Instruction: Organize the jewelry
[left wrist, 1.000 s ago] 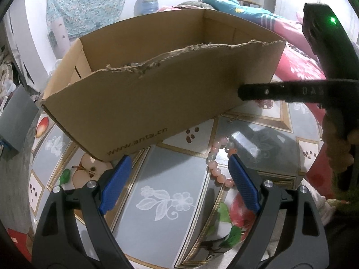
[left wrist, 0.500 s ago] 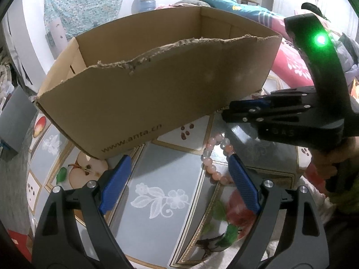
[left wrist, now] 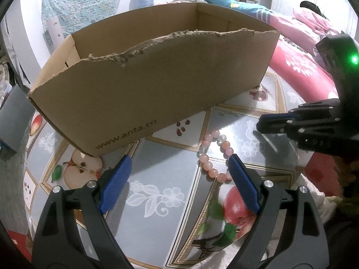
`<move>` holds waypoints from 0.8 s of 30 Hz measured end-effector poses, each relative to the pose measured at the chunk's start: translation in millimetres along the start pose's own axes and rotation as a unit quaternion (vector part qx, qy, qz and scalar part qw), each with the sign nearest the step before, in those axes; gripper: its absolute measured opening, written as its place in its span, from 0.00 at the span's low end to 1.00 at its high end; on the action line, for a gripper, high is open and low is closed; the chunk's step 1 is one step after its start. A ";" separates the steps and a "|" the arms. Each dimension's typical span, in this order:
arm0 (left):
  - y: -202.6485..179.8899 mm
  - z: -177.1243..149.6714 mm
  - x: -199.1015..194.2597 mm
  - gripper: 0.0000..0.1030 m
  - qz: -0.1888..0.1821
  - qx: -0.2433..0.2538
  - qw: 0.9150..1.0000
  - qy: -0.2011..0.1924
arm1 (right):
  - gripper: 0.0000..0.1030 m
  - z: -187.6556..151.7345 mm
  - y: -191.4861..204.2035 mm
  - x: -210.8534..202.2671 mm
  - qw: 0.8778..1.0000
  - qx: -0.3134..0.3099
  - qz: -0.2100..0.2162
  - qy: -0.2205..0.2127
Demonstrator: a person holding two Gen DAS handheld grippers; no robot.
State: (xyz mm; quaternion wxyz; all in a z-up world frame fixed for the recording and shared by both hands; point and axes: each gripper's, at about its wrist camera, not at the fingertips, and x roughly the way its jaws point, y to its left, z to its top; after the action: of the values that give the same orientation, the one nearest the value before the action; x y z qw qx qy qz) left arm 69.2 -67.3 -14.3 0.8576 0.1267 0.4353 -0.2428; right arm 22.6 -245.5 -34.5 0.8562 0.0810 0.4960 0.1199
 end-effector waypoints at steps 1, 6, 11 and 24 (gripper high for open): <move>0.2 0.6 -0.1 0.81 0.000 0.000 1.000 0.001 | 0.09 -0.3 -4.2 -1.1 1.000 0.011 0.007 -0.005; -2.0 1.4 0.5 0.81 0.002 0.001 1.000 0.001 | 0.10 7.5 -7.9 -2.7 0.999 0.023 0.022 -0.031; -4.4 1.3 0.0 0.81 0.005 0.005 1.000 0.002 | 0.10 31.7 15.3 11.8 0.998 -0.028 0.027 -0.048; 2.6 0.5 4.0 0.81 0.007 -0.003 1.000 0.010 | 0.05 24.2 25.8 26.7 0.998 -0.066 -0.001 -0.012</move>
State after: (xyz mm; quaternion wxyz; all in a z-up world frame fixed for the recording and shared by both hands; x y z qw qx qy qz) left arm 72.9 -66.6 -17.1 0.8554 0.1297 0.4436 -0.2339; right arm 53.3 -213.7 -38.1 0.8655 0.0248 0.4771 0.1508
